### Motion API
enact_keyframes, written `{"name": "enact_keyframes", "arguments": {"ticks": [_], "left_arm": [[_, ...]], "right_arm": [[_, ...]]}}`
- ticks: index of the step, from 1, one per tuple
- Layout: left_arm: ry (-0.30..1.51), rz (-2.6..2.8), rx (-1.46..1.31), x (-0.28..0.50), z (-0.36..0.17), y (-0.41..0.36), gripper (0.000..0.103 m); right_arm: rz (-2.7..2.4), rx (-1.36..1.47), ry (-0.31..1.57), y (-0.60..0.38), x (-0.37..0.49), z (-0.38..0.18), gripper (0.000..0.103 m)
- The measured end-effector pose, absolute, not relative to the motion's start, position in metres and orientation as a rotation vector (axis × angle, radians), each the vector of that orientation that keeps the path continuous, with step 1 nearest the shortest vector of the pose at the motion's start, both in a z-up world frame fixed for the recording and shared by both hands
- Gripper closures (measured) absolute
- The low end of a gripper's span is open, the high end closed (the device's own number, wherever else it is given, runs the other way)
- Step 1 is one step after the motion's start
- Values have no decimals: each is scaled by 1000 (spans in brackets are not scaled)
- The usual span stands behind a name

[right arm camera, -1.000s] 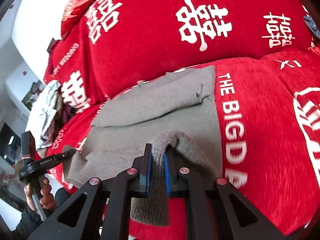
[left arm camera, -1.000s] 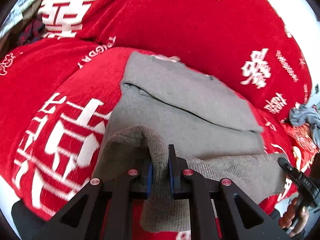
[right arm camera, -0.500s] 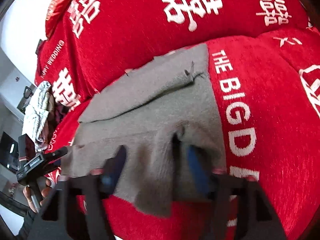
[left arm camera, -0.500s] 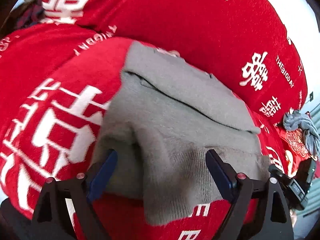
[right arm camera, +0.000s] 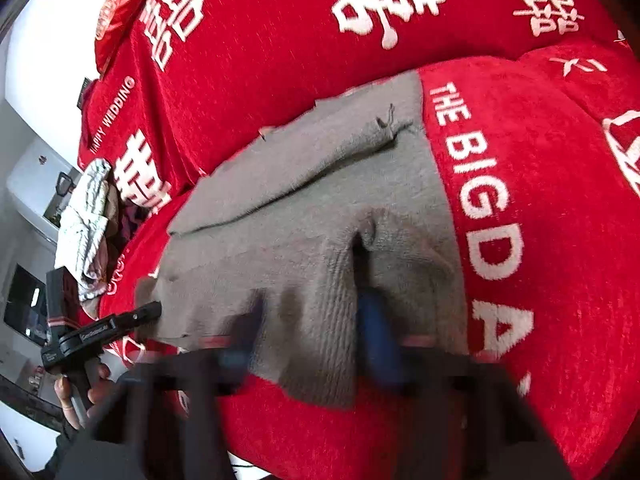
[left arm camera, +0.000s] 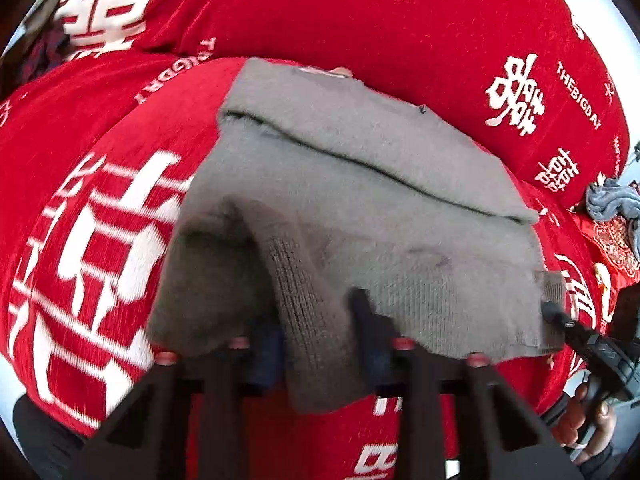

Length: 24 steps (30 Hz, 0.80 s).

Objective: Fold small clothes
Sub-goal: 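Lift the hem with both grippers and fold it toward the collar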

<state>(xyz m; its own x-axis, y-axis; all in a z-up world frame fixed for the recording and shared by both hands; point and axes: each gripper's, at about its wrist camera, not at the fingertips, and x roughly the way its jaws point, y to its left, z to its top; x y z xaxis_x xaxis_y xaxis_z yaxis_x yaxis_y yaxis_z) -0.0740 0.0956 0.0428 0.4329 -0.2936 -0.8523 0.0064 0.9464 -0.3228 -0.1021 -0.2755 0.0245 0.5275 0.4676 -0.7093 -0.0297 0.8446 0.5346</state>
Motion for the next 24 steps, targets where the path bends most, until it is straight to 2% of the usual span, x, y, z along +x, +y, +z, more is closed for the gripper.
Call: {"name": "enact_keyframes", "arguments": {"ticks": [1, 3, 11, 24], "left_arm": [[1119, -197, -307, -71, 44, 97, 88], [1096, -206, -324, -71, 53, 102, 89], [961, -194, -302, -54, 97, 103, 89], [930, -116, -196, -14, 102, 80, 89]], "right_arm": [[320, 504, 977, -276, -101, 25, 87], [336, 491, 967, -275, -102, 32, 89], [368, 507, 849, -280, -92, 80, 89], [291, 475, 844, -275, -46, 92, 90]]}}
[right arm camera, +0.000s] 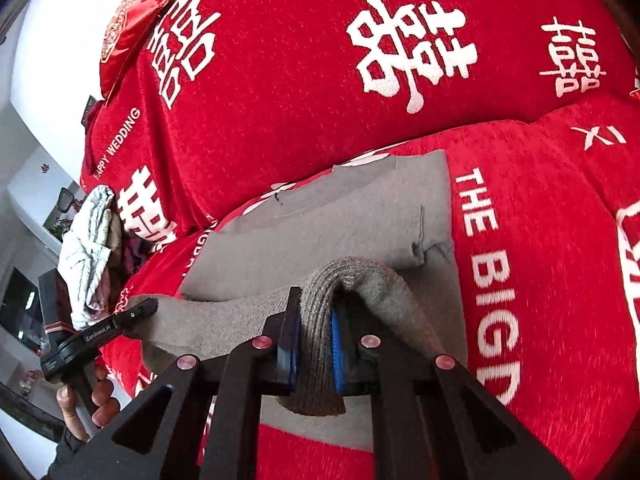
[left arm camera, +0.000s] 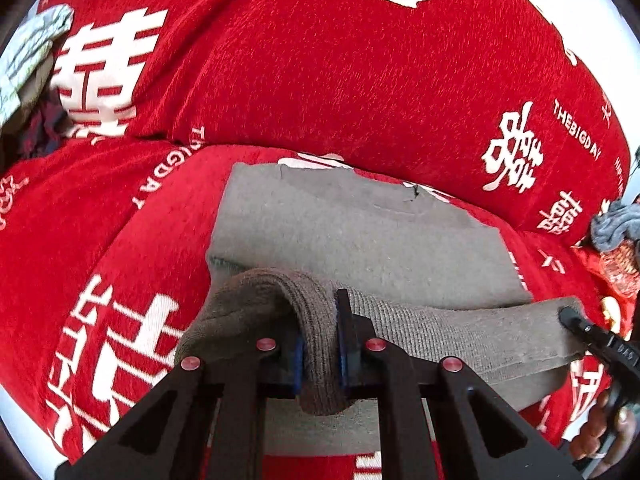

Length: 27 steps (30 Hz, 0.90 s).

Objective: Fold small clothes
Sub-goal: 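Lift the hem with both grippers and fold it toward the collar, then lay the hem onto the collar and open both grippers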

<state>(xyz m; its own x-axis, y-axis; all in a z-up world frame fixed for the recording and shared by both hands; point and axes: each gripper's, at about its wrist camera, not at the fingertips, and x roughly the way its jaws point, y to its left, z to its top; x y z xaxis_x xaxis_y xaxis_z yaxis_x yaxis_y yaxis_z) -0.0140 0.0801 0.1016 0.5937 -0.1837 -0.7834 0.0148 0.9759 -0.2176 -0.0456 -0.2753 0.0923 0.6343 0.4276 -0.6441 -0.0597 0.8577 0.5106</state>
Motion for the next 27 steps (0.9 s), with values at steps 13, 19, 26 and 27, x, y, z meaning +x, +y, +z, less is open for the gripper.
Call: {"name": "enact_keyframes", "arguments": {"ticks": [13, 19, 26, 27], "left_arm": [[913, -99, -176, 14, 100, 70, 89], [919, -101, -194, 23, 96, 72, 89], [907, -118, -211, 36, 105, 73, 89], [906, -119, -213, 38, 106, 73, 89]], "right_arm": [[269, 451, 849, -275, -17, 95, 90], [262, 465, 855, -275, -7, 93, 90], [251, 484, 850, -278, 7, 97, 90], [248, 483, 849, -279, 9, 99, 90]]}}
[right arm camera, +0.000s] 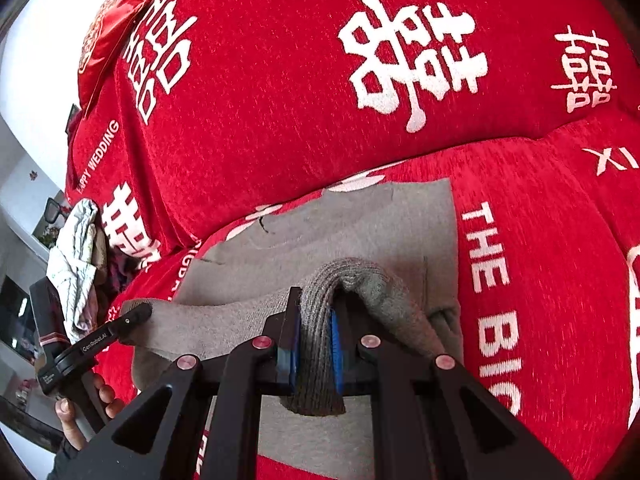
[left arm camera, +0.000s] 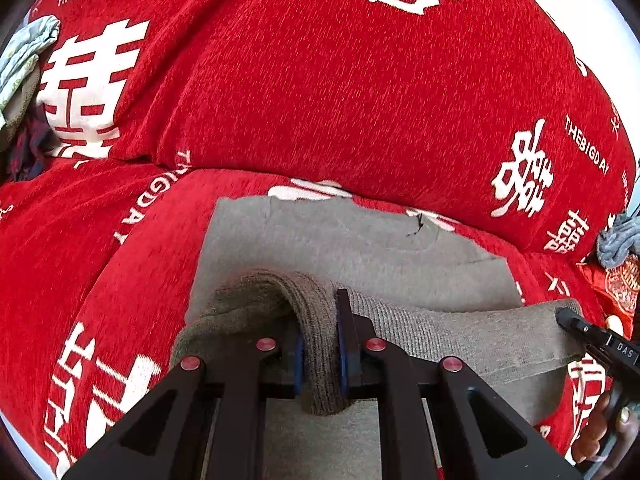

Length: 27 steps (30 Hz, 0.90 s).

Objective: Fold small clothes
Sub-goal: 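Lay the hem onto the collar and open both grippers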

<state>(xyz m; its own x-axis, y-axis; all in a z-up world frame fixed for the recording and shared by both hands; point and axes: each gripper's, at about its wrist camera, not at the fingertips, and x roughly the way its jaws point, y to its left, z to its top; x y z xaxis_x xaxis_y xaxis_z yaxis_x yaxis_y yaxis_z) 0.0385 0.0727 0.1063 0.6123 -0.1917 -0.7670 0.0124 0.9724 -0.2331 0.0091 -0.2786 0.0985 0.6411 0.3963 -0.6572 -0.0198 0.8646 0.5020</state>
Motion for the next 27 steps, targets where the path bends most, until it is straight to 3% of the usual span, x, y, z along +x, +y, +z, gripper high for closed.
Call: {"name": "enact_keyframes", "arguments": {"ticks": [27], "left_arm": [[931, -94, -154, 96, 111, 63, 89]], "right_arm": [[214, 435, 864, -274, 59, 111, 90]]}}
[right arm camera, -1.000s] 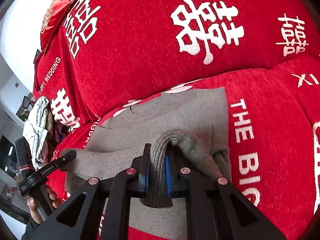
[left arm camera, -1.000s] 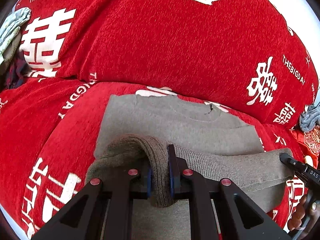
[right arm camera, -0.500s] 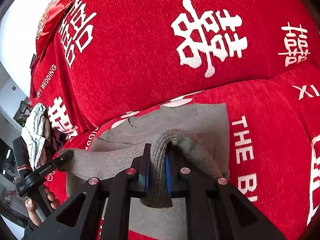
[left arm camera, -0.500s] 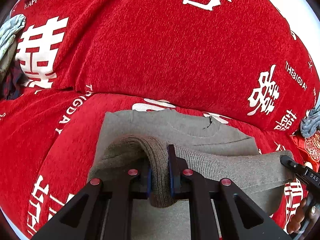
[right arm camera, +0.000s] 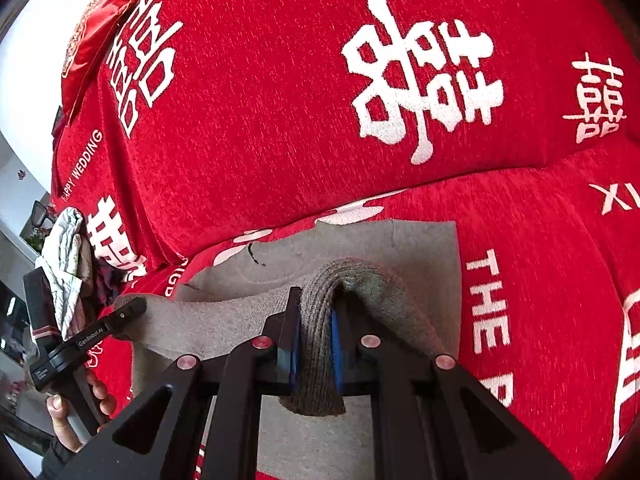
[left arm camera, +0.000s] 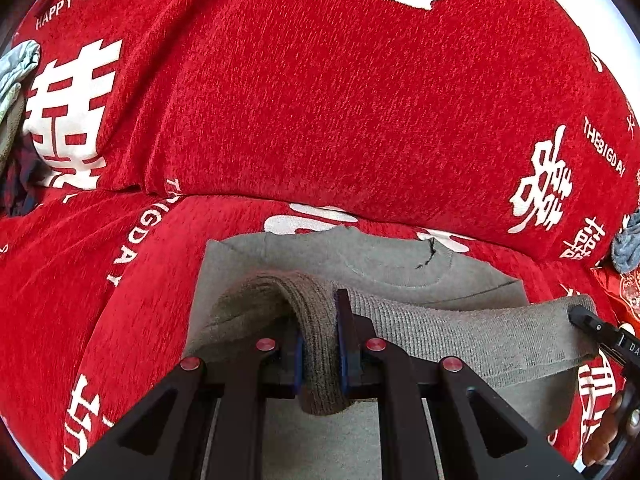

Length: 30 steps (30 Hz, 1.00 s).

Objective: Fold small clothes
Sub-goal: 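Lay the hem onto the collar and open both grippers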

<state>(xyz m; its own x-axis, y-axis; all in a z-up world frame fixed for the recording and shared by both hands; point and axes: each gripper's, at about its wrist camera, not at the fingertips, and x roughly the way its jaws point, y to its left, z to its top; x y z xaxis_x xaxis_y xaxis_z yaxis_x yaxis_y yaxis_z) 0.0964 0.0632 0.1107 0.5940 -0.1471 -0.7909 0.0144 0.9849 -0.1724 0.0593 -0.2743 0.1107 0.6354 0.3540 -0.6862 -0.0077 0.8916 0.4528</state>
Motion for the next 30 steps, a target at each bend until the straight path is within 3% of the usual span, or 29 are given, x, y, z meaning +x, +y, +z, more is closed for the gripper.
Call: {"name": "enact_keyframes", "arguments": {"ticks": [30], "left_arm": [[1000, -77, -126, 166, 75, 49, 89]], "right_arm": [[160, 449, 946, -283, 128, 68, 90]]}}
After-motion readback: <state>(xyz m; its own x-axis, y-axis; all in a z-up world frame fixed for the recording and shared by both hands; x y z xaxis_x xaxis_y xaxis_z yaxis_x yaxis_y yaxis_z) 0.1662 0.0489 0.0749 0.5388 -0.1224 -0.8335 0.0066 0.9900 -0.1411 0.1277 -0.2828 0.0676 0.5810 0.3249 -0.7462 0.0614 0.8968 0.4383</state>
